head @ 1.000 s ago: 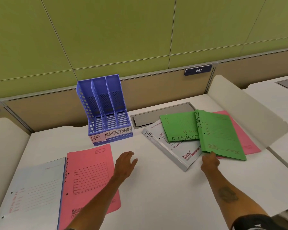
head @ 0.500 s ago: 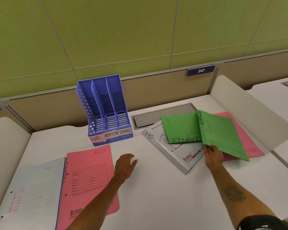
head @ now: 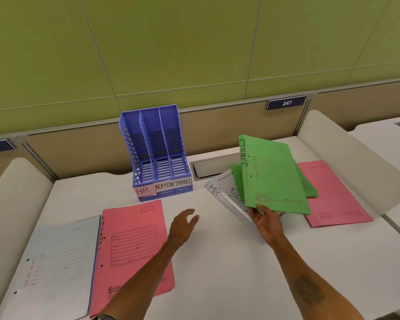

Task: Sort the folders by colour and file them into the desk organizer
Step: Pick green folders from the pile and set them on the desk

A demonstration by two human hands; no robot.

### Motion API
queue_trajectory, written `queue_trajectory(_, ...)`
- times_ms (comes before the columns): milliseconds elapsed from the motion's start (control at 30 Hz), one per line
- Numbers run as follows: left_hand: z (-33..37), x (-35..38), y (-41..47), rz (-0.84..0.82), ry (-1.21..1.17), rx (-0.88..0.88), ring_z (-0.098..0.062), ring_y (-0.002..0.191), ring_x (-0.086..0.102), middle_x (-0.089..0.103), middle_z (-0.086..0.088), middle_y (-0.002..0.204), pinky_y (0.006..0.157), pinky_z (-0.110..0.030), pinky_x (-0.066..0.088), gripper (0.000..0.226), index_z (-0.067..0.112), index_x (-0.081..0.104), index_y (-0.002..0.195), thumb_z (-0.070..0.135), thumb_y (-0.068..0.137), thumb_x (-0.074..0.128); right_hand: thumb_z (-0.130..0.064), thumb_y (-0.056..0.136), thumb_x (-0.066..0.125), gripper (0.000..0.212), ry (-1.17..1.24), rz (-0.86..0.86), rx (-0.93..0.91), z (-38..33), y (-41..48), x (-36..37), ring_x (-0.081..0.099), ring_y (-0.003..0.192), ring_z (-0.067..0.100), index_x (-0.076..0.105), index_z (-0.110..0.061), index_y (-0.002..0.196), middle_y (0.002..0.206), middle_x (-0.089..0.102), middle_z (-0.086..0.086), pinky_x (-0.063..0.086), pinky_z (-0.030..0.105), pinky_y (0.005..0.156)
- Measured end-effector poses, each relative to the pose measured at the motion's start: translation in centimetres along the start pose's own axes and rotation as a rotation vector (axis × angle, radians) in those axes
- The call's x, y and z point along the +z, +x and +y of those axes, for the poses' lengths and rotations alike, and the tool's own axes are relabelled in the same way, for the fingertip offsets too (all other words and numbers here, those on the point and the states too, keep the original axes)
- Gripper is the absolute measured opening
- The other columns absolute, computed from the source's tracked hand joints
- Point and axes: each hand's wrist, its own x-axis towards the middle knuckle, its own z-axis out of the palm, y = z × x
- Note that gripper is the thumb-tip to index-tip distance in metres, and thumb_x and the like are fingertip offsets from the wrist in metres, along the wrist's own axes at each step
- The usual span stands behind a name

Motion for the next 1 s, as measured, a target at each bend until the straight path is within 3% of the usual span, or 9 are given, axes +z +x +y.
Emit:
queue_trajectory(133,0.9,-1.3,-0.2,0.038,-0.299,-0.102,-0.021,0.126,0.054,0.057,-0.004,0.137,0.105,-0.033,0.044,0.043,0.014,0.052,0.138,0.033,0.099,0.054,0.013,0.092,0.047,0.044,-0.159,-0.109,0.078,3.6,-1.3,1.4,0.063,0.1,0.032,0.049,-0.012,0.128,0.118,0.063,0.013,0.062,0.035,0.079)
queue_trajectory(233,1.1,-2.1,-0.1,0.014,-0.527,-0.155,-0.024,0.121,0.058,0.058,-0.007,0.136,0.106,-0.043,0.046,0.045,0.016,0.048,0.14,0.033,0.099,0.055,0.013,0.09,0.051,0.046,-0.279,-0.191,0.149,6.2,-2.3,1.9,0.066,0.101,0.031,0.049,-0.011,0.13,0.119,0.065,0.014,0.059,0.04,0.085)
queue_trajectory(400,0.5,-3.6,-0.4,0.013,-0.792,-0.188,-0.026,0.116,0.063,0.064,-0.008,0.128,0.102,-0.047,0.05,0.055,0.017,0.043,0.141,0.026,0.092,0.067,0.015,0.085,0.057,0.053,-0.4,-0.278,0.29,10.3,-3.9,2.3,0.066,0.109,0.034,0.049,-0.012,0.13,0.124,0.065,0.018,0.057,0.047,0.091)
queue_trajectory(567,-0.8,-4.5,-0.8,0.167,-0.852,-0.22,-0.03,0.111,0.066,0.066,-0.012,0.125,0.096,-0.053,0.053,0.048,0.008,0.051,0.131,-0.001,0.086,0.067,0.015,0.083,0.061,0.052,-0.472,-0.302,0.351,13.2,-5.0,3.2,0.065,0.114,0.035,0.051,-0.011,0.127,0.125,0.066,0.018,0.056,0.049,0.092)
queue_trajectory(733,-3.0,-5.8,-1.6,0.124,-0.902,-0.233,-0.032,0.115,0.063,0.063,-0.012,0.129,0.097,-0.056,0.052,0.052,0.009,0.044,0.136,-0.009,0.089,0.059,0.003,0.085,0.062,0.034,-0.373,-0.192,0.236,12.1,-4.3,3.5,0.065,0.106,0.034,0.06,-0.01,0.117,0.114,0.069,0.016,0.057,0.046,0.085)
queue_trajectory(800,-4.1,-6.2,-2.1,0.096,-0.935,-0.252,-0.034,0.117,0.061,0.061,-0.014,0.131,0.099,-0.056,0.05,0.055,0.008,0.042,0.137,-0.011,0.089,0.058,0.002,0.089,0.059,0.033,-0.399,-0.093,0.172,10.6,-3.5,3.0,0.063,0.103,0.033,0.058,-0.01,0.12,0.116,0.065,0.017,0.054,0.049,0.089)
queue_trajectory(867,-5.3,-6.3,-2.7,0.066,-0.944,-0.268,-0.036,0.119,0.059,0.058,-0.018,0.134,0.101,-0.056,0.048,0.059,0.006,0.039,0.139,-0.014,0.087,0.058,-0.002,0.093,0.058,0.04,-0.536,-0.048,0.133,9.0,-2.8,2.4,0.063,0.101,0.034,0.052,-0.014,0.131,0.118,0.063,0.016,0.053,0.05,0.091)
queue_trajectory(1000,-6.8,-5.9,-3.7,-0.013,-0.88,-0.296,-0.036,0.12,0.059,0.058,-0.018,0.133,0.103,-0.056,0.047,0.064,0.006,0.036,0.142,-0.011,0.086,0.061,-0.008,0.093,0.061,0.047,-0.926,-0.122,0.182,7.5,-2.1,2.1,0.066,0.104,0.034,0.05,-0.012,0.138,0.118,0.068,0.017,0.053,0.046,0.091)
